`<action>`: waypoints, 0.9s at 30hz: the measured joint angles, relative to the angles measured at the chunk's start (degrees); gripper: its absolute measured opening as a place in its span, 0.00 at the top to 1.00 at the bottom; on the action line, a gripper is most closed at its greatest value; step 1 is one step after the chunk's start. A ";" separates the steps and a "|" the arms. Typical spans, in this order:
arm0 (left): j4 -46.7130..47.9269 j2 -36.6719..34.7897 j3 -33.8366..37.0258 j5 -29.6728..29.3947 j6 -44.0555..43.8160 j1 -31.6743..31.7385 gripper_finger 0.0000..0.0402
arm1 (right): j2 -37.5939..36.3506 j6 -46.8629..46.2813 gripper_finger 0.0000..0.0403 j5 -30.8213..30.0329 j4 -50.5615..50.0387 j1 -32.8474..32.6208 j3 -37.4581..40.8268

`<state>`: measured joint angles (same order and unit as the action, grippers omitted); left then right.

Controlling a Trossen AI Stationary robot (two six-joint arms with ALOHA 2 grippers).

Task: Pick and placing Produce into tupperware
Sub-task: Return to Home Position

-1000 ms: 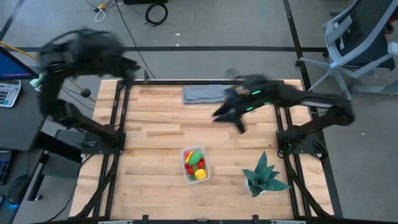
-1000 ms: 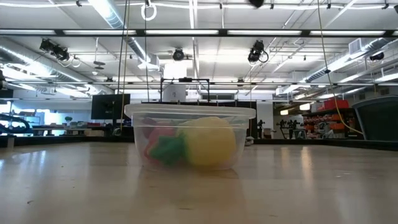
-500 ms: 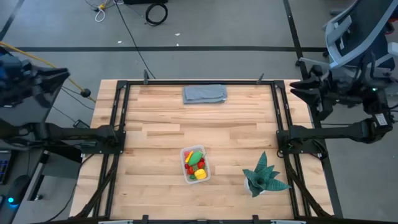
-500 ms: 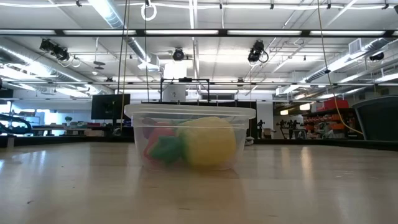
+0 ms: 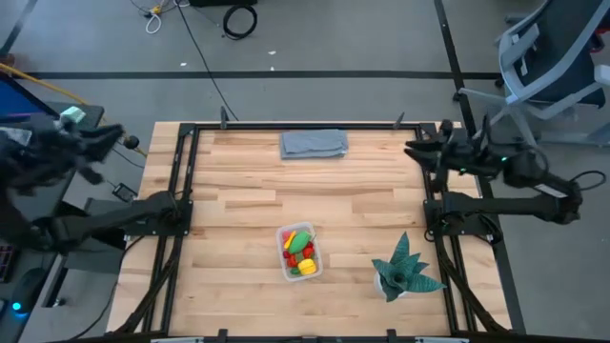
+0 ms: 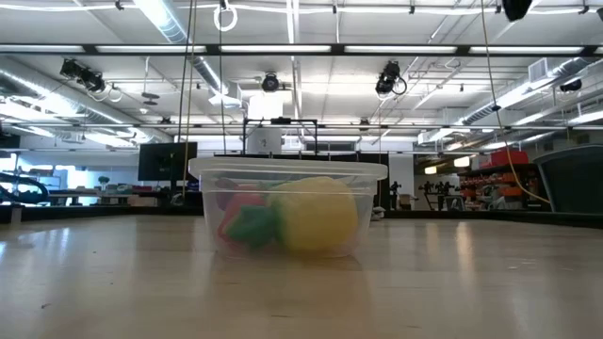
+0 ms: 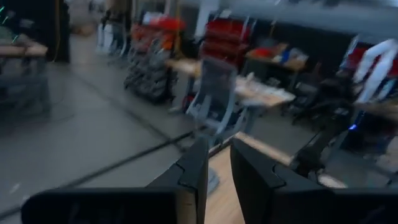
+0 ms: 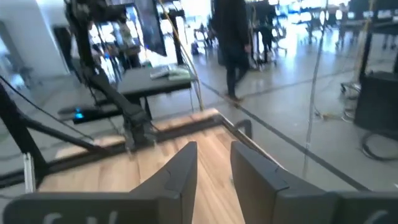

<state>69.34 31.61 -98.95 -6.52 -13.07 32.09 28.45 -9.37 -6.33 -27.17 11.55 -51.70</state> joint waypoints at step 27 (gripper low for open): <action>-103.84 -15.23 90.80 12.84 -17.72 -11.29 0.96 | -4.53 -16.81 0.75 1.63 55.00 1.09 42.34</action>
<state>-34.51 16.39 -8.15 6.32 -30.78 20.79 23.92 -26.18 -4.70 27.83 12.64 -9.36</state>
